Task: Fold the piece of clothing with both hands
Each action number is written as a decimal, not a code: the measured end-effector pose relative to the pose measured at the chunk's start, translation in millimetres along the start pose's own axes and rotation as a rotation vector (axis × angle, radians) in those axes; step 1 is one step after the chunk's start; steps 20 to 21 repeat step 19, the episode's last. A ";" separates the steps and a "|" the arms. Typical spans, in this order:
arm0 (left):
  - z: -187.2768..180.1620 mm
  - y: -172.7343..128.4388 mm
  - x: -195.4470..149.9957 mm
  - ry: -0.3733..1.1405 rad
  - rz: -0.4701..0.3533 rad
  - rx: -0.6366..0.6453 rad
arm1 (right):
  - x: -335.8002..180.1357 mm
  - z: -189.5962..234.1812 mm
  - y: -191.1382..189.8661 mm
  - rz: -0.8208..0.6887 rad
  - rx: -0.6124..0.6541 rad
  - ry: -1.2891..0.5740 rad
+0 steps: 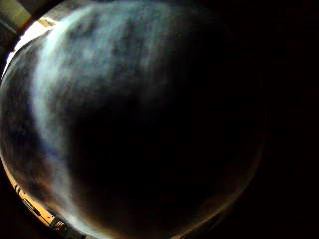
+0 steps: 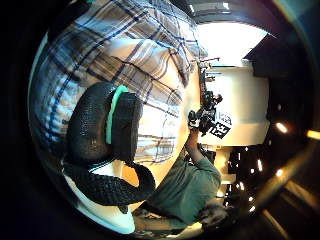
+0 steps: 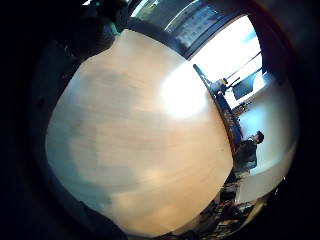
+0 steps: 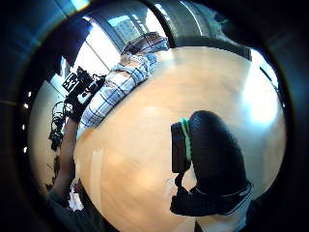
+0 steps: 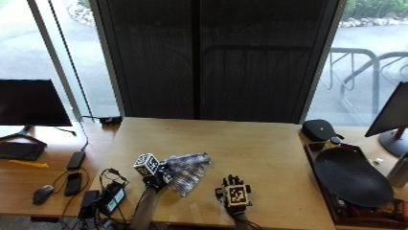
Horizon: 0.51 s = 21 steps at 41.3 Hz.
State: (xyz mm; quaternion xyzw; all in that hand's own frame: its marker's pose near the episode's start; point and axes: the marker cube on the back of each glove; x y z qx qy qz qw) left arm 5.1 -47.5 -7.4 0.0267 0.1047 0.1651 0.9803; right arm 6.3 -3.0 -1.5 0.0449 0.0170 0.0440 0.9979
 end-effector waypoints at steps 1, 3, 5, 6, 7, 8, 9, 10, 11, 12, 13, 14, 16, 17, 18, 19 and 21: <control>0.3 -0.6 -0.6 -0.003 0.000 0.003 | -0.8 -1.1 1.2 0.002 -0.002 -0.007; 0.8 -1.9 -2.6 -0.019 -0.002 0.010 | -2.6 -4.3 2.4 0.004 0.003 -0.031; 1.4 -0.8 -3.5 -0.028 -0.017 0.002 | -1.6 -4.7 1.9 0.006 0.020 -0.044; 1.6 0.4 -3.2 -0.026 -0.026 -0.005 | 1.5 -3.8 1.5 0.009 0.029 -0.034; 1.8 1.6 -2.6 -0.022 -0.034 -0.010 | 5.4 -2.8 1.5 0.012 0.035 -0.017; 1.8 2.5 -2.0 -0.018 -0.038 -0.014 | 8.8 -2.0 2.0 0.015 0.036 -0.003; 1.8 3.3 -1.4 -0.015 -0.041 -0.016 | 10.7 -1.7 3.1 0.016 0.034 0.003; 1.9 4.0 -0.8 -0.012 -0.044 -0.018 | 10.7 -1.7 4.1 0.017 0.031 -0.004; 1.9 4.6 -0.5 -0.011 -0.047 -0.021 | 9.3 -2.1 4.3 0.016 0.033 -0.018; 2.0 5.0 -0.4 -0.011 -0.050 -0.023 | 7.2 -2.9 3.5 0.015 0.043 -0.036; 2.1 5.0 -0.7 -0.015 -0.053 -0.023 | 5.1 -4.0 2.3 0.015 0.055 -0.052; 2.1 4.2 -1.6 -0.024 -0.053 -0.017 | 3.3 -5.6 1.4 0.015 0.066 -0.066; 2.2 0.8 -4.9 -0.054 -0.047 0.008 | -0.2 -9.4 0.8 0.013 0.077 -0.086; 2.3 -0.9 -6.6 -0.070 -0.043 0.020 | -1.5 -11.2 0.9 0.012 0.080 -0.094; 2.3 -2.0 -7.7 -0.081 -0.040 0.028 | -2.4 -12.4 1.0 0.012 0.082 -0.099; 2.3 -2.6 -8.4 -0.088 -0.038 0.032 | -2.7 -13.0 1.1 0.013 0.083 -0.100; 2.3 -2.6 -8.4 -0.088 -0.038 0.032 | -2.7 -13.0 1.1 0.013 0.083 -0.100</control>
